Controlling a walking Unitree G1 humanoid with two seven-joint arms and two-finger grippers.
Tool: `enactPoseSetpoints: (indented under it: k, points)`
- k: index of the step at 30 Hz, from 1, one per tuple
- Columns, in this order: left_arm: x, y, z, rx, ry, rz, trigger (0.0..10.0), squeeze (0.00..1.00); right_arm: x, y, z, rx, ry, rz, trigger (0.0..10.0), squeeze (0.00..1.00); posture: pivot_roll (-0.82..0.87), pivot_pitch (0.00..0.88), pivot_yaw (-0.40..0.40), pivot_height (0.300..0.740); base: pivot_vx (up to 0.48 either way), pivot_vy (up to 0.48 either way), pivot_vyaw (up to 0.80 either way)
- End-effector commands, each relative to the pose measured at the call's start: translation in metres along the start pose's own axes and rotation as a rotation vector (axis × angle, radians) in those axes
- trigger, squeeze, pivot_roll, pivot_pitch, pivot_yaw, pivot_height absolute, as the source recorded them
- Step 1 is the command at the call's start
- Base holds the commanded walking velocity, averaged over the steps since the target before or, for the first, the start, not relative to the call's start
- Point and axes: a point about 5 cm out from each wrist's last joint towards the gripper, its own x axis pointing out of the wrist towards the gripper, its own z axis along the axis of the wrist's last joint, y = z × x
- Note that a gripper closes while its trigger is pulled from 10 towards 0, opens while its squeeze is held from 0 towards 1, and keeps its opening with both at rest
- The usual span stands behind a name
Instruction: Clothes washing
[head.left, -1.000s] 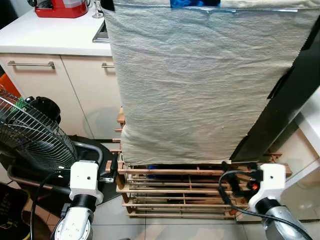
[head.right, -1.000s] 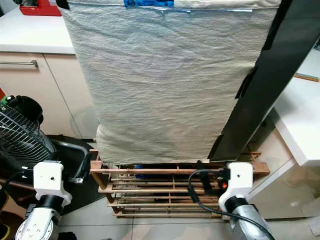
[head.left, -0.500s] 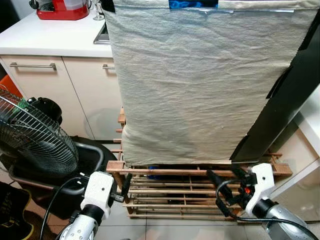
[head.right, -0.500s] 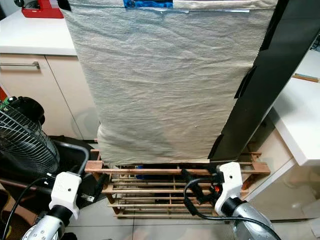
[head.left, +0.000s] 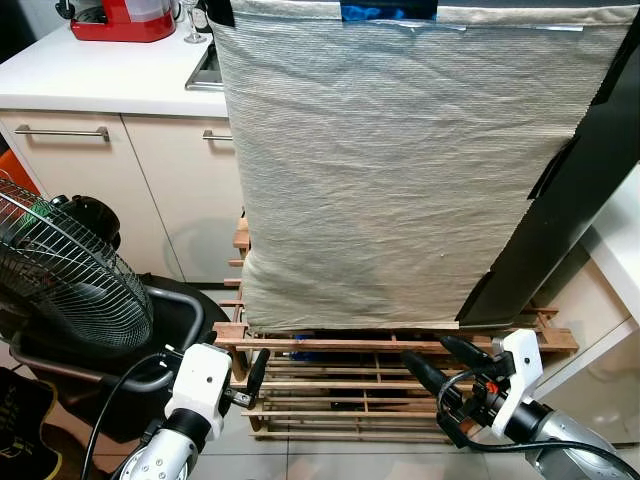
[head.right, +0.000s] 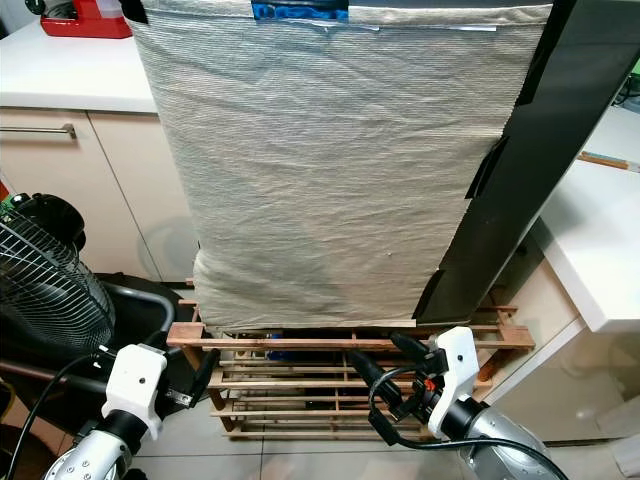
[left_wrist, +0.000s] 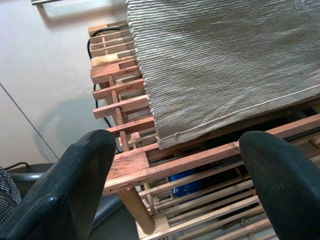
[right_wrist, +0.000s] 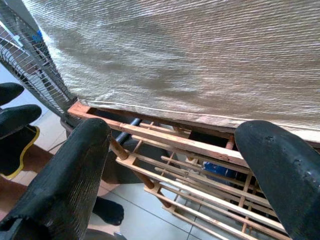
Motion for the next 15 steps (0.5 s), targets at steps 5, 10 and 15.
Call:
enactPoseSetpoints:
  k: [5, 10, 15]
  points:
    - [0.004, 0.0, -0.005, -0.108, 0.046, 0.008, 10.0, 0.0, 0.011, -0.011, 0.0, -0.117, 0.064, -0.161, 10.0, 0.0, 0.0, 0.008, -0.002, 0.74, 0.0, 0.0, 0.0]
    - [-0.001, 0.007, -0.058, -0.144, 0.415, 0.162, 10.0, 0.0, 0.015, -0.033, -0.021, -0.141, 0.167, -0.395, 10.0, 0.0, 0.0, 0.001, -0.005, 0.74, 0.0, 0.0, 0.0]
    - [0.008, 0.005, -0.045, -0.084, 0.306, 0.159, 10.0, 0.0, 0.012, -0.035, -0.037, -0.161, 0.234, -0.452, 10.0, 0.0, 0.0, 0.0, -0.003, 0.74, 0.0, 0.0, 0.0]
